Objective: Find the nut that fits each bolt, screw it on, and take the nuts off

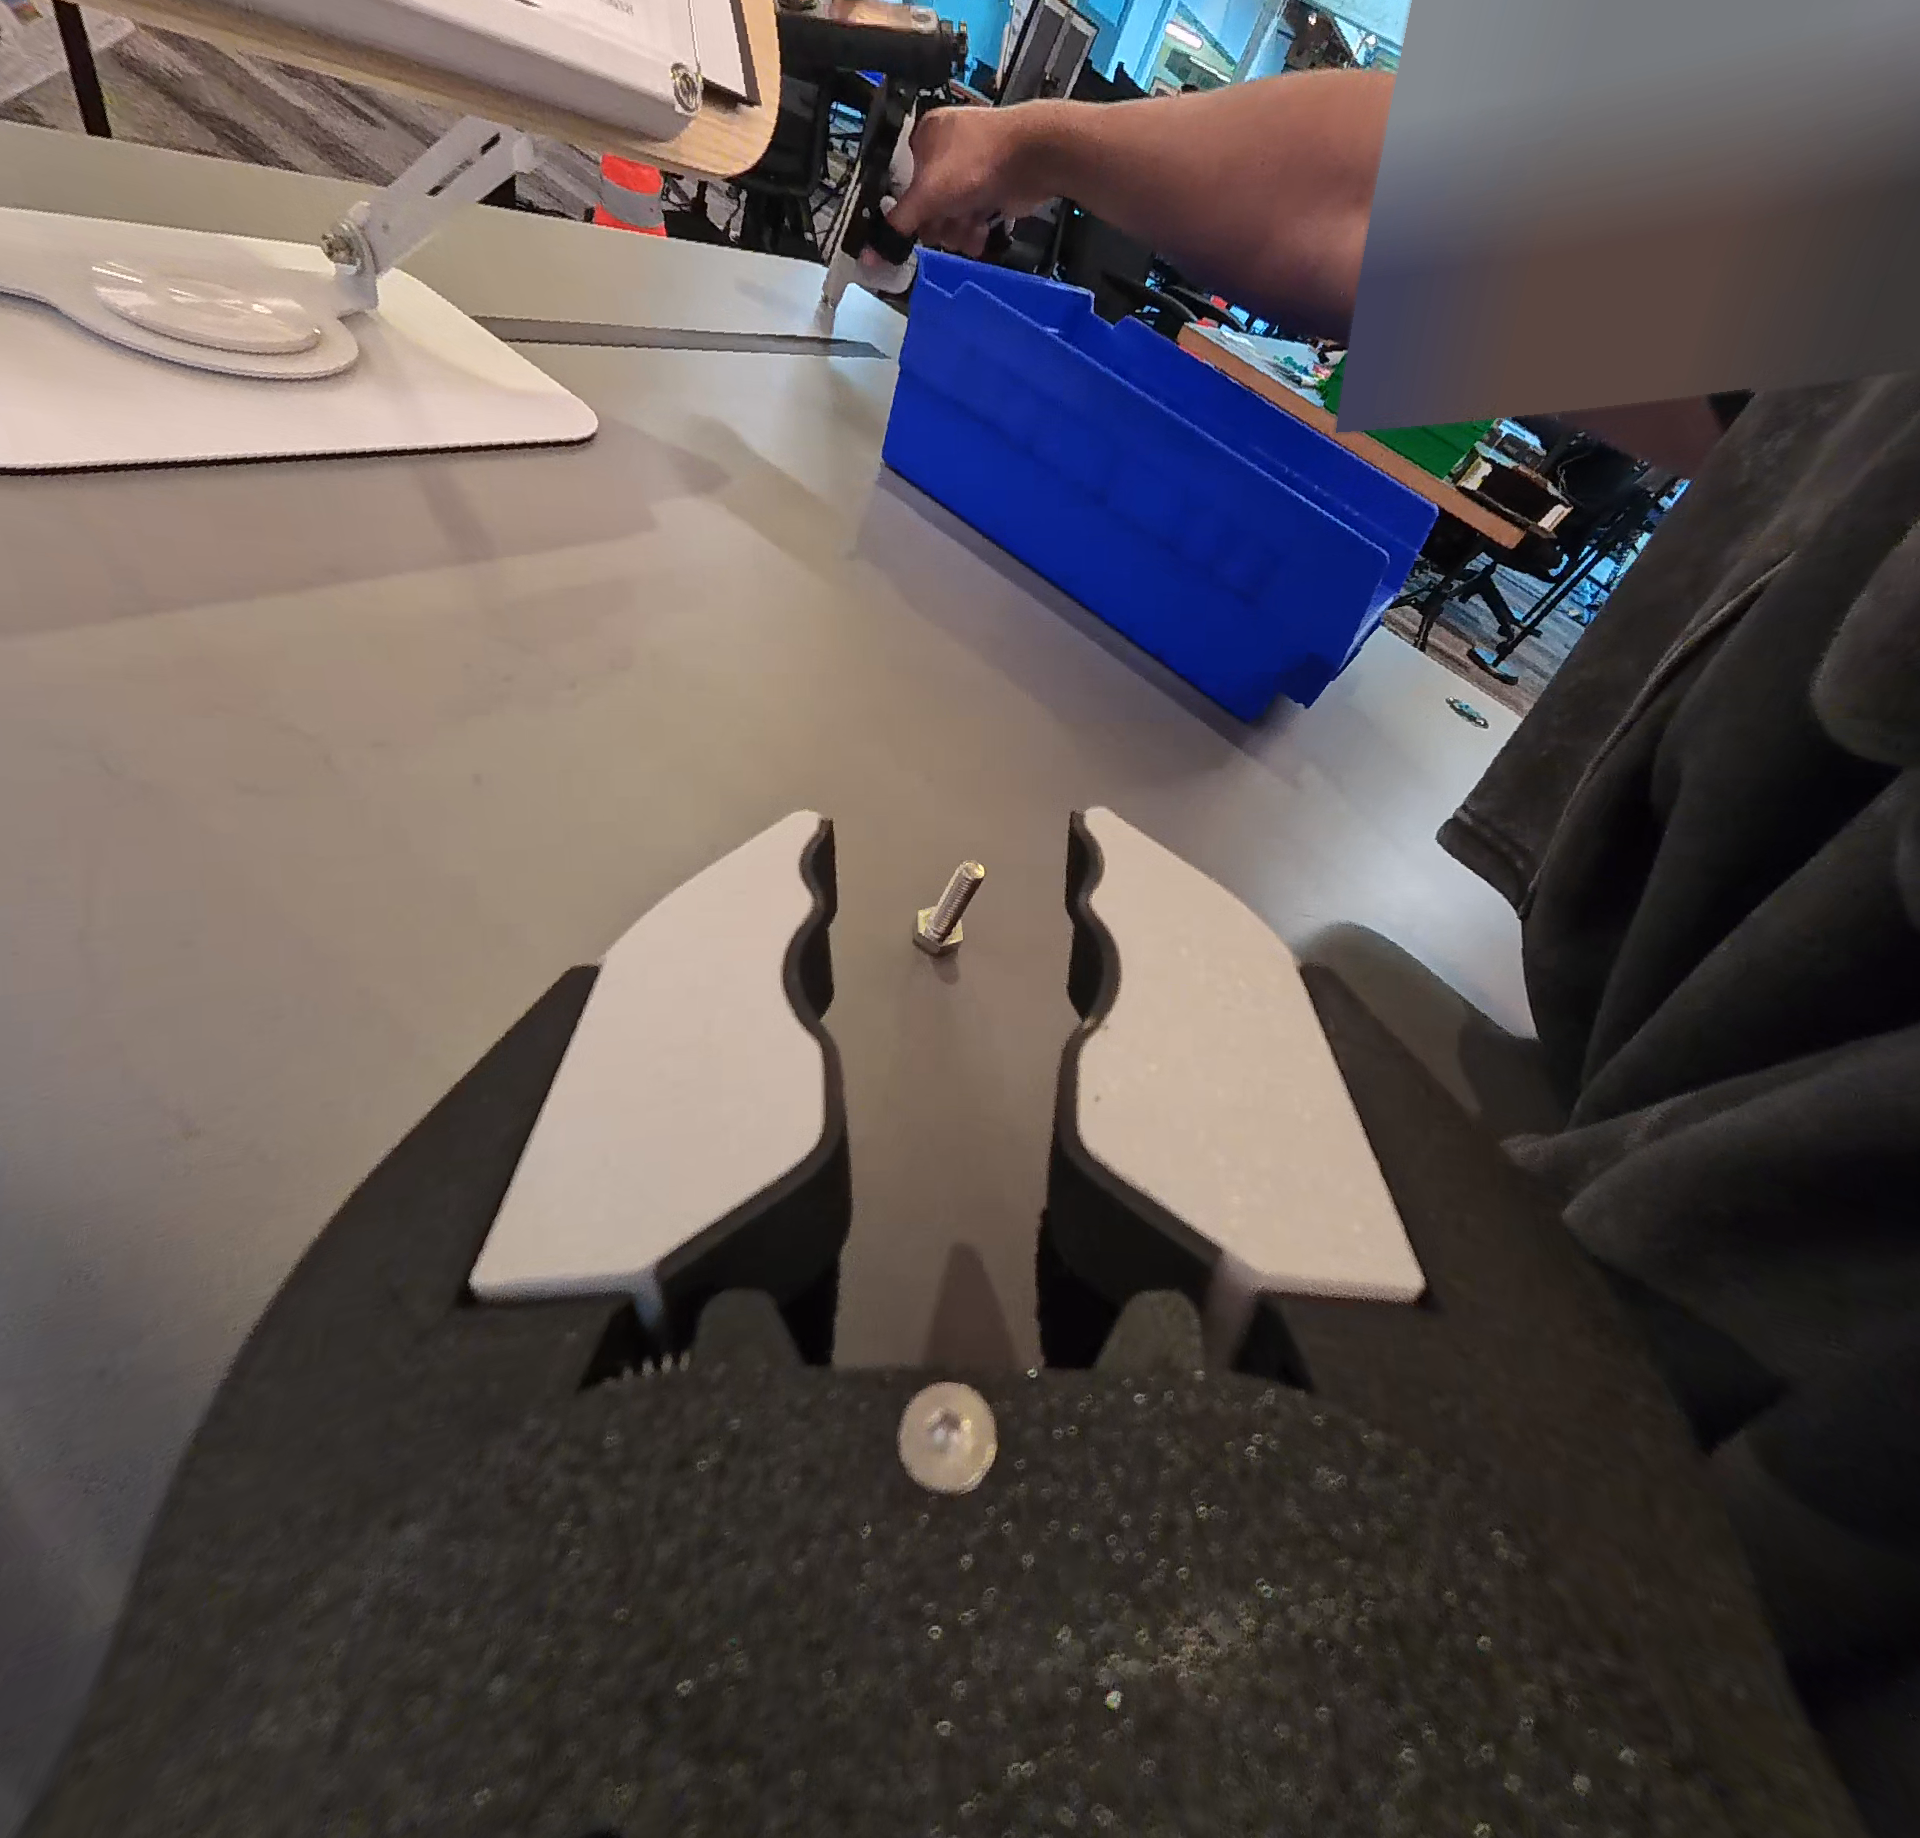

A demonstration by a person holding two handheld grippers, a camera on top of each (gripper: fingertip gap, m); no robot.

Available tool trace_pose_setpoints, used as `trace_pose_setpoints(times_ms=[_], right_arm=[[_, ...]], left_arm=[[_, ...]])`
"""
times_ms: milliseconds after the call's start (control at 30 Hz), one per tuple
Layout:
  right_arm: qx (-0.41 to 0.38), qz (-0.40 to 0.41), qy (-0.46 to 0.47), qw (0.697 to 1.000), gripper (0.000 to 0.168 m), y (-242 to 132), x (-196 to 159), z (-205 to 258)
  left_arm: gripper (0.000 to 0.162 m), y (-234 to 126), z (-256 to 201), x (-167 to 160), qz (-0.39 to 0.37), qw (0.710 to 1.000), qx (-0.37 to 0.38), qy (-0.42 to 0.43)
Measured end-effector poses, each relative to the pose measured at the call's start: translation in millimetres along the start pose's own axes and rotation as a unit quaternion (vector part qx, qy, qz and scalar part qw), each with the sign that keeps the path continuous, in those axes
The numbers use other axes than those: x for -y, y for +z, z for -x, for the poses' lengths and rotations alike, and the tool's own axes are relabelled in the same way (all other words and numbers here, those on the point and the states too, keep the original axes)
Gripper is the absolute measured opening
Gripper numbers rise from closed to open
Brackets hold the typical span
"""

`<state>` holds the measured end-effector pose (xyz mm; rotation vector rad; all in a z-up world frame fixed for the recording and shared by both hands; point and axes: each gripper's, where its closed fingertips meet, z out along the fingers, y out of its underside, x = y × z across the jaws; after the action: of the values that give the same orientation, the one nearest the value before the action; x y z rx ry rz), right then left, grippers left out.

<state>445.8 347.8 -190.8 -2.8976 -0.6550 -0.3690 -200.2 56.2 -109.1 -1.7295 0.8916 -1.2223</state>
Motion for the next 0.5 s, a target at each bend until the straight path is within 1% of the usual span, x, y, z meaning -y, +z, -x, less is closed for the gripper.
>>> trace_pose_setpoints(times_ms=[133,200,300,367,500], right_arm=[[0.004,-0.018,-0.005,1.0,0.025,0.5,5.3,1.3],[-0.001,-0.02,-0.005,1.0,0.027,0.5,5.7,-1.2],[0.003,-0.017,0.0,1.0,0.026,1.4,3.3,-3.5],[0.006,-0.022,-0.008,1.0,0.02,2.1,3.8,-2.6],[0.0,-0.031,-0.024,0.999,0.019,2.2,7.7,-2.6]], left_arm=[[0.042,-0.2,0.0,-0.1,0.001,1.0,-0.001,0.0],[0.042,-0.2,0.4,-0.3,0.001,1.0,0.001,0.0],[0.042,0.5,0.8,-1.4,0.004,1.0,0.001,-0.001],[0.042,0.7,1.1,-2.4,0.006,1.0,0.001,-0.001],[0.042,-0.1,2.4,-3.9,0.007,1.0,0.001,-0.002]])
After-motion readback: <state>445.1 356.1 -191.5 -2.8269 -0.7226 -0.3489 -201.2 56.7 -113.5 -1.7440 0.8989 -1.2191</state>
